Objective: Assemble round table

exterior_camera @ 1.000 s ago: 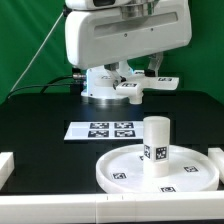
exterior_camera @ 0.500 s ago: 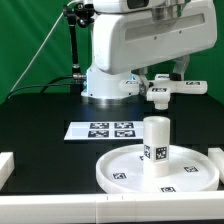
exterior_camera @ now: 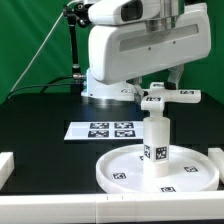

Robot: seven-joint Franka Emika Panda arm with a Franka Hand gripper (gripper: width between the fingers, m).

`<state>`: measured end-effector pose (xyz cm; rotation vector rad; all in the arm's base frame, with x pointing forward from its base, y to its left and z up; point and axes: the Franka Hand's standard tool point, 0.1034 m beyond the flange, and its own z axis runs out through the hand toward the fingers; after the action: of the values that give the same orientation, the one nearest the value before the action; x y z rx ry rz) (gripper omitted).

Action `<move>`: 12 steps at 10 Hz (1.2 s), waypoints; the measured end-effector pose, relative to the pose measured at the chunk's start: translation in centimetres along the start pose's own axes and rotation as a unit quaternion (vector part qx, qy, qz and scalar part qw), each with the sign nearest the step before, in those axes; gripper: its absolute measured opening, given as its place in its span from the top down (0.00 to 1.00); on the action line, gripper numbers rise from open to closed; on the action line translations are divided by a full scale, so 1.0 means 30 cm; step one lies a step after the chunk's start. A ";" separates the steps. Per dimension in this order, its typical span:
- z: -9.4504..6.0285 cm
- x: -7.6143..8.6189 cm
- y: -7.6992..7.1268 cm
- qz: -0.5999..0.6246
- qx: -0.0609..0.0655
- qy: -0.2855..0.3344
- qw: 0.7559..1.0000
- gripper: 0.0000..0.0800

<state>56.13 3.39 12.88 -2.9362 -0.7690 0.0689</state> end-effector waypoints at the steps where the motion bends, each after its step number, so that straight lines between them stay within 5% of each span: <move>1: 0.007 -0.002 0.002 0.001 0.000 -0.001 1.000 0.44; 12: 0.037 -0.024 -0.030 0.005 0.003 -0.007 1.000 0.44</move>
Offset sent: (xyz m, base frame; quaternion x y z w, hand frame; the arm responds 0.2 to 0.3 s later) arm -0.0065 0.0029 -0.0071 -0.0001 0.0008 0.0079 1.0000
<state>54.98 3.90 11.88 -2.9372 -0.7544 0.0918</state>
